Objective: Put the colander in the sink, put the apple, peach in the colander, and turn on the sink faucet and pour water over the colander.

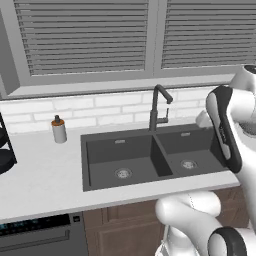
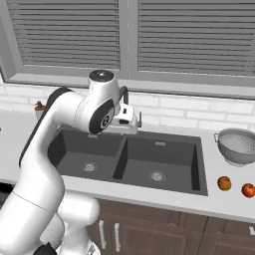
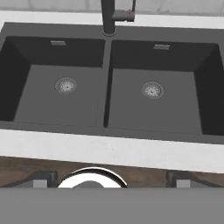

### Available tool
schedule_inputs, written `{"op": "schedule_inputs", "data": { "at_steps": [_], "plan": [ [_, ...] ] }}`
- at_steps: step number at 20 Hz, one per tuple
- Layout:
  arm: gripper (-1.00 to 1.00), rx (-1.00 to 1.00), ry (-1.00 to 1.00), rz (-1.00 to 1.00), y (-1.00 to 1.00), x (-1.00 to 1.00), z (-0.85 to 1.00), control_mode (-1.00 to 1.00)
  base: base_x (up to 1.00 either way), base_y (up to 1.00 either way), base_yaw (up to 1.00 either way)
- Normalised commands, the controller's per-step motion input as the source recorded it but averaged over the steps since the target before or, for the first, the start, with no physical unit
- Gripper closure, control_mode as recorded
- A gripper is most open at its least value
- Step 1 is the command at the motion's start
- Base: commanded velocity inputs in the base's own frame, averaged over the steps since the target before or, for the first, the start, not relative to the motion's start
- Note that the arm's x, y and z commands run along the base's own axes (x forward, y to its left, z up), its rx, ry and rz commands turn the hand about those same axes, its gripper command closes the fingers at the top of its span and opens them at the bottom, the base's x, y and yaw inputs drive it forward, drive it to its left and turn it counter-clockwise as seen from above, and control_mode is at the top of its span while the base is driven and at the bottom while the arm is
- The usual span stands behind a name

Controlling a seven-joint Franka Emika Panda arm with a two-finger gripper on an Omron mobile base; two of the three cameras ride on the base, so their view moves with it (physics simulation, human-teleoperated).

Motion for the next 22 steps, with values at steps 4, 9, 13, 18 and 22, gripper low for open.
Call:
{"op": "schedule_inputs", "data": {
  "at_steps": [4, 9, 13, 18, 22],
  "plan": [
    [-1.00, 0.00, 0.09, 0.00, -0.97, 0.40, 0.00, -1.00, 0.00, 0.00, 0.00],
    [-1.00, 0.00, 0.13, 0.00, -0.95, 0.70, 0.00, -1.00, 0.00, 0.00, 0.00],
    [-1.00, 0.00, 0.15, 0.00, -0.86, 0.80, 0.00, -1.00, 0.00, 0.00, 0.00],
    [-1.00, 0.00, 0.11, 0.00, -0.86, 0.60, -0.15, -1.00, 0.00, 0.00, 0.00],
    [-1.00, 0.00, 0.07, 0.00, -0.83, 0.49, -0.29, -1.00, 0.00, 0.00, 0.00]
  ]
}}
